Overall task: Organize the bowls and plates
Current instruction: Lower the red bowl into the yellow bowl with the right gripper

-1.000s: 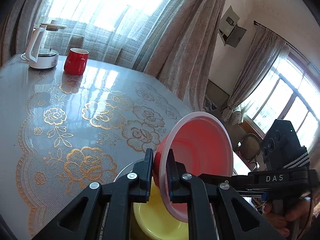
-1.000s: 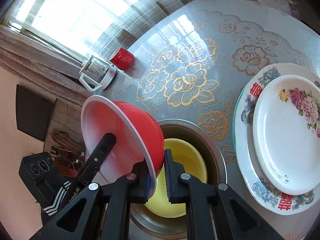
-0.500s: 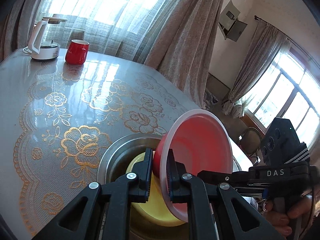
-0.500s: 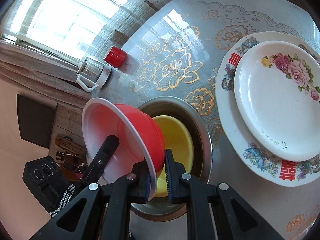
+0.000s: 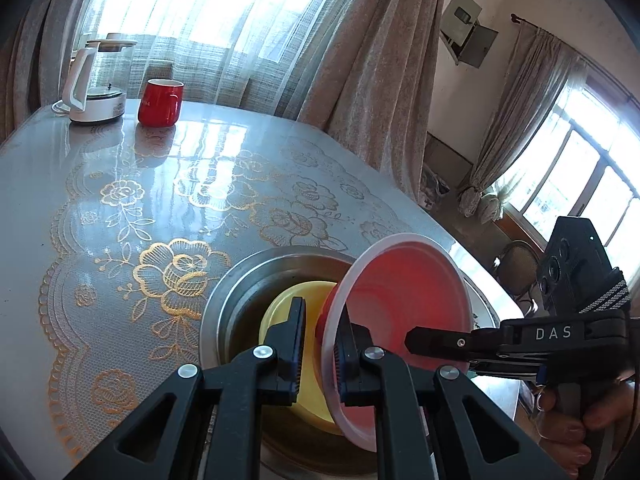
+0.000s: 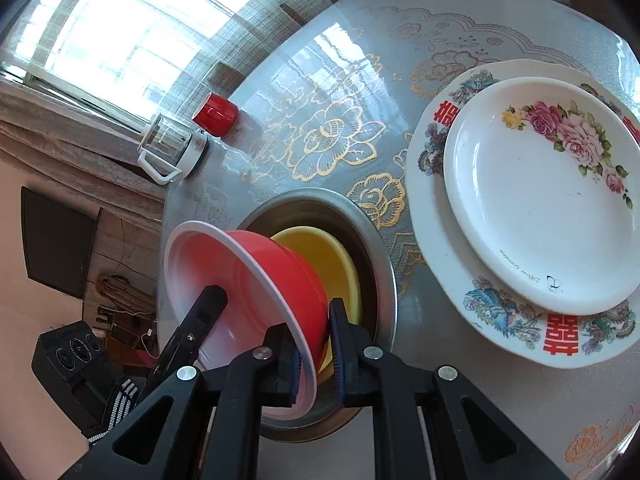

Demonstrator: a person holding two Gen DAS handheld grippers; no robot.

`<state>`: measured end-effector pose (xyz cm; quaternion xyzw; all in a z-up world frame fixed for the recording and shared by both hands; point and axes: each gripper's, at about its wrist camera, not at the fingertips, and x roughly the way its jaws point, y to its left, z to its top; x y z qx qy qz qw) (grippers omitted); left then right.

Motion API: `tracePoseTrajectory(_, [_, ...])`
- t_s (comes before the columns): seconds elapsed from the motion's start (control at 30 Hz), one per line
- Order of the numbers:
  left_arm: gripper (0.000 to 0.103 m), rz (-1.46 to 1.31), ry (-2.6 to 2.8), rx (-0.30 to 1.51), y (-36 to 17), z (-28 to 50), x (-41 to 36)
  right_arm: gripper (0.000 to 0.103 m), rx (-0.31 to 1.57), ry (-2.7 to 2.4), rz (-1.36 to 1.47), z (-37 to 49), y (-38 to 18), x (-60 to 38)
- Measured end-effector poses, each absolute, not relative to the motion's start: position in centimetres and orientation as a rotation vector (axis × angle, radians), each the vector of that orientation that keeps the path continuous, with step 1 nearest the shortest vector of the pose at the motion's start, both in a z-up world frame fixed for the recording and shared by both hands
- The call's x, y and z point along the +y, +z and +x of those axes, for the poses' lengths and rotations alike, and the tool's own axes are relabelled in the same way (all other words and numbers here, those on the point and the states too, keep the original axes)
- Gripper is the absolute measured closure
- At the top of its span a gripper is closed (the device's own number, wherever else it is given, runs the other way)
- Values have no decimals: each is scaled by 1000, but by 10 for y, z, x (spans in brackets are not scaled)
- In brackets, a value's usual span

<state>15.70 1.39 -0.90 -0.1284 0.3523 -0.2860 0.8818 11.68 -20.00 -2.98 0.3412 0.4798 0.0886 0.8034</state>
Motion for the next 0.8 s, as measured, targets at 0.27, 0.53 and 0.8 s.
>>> tracePoseTrajectory(0.27, [91,-237,-569,719,-7,157,12,89,1038,179,735,119,-34,-200])
tracePoseTrajectory(0.53, [91,-290,-557,733,-11,166,20,88,1028,156,731,125,-33,-199])
tracePoseTrajectory(0.8, [86,-316,-542,736,-12,169,23,85,1014,142,718,128,-31,-198])
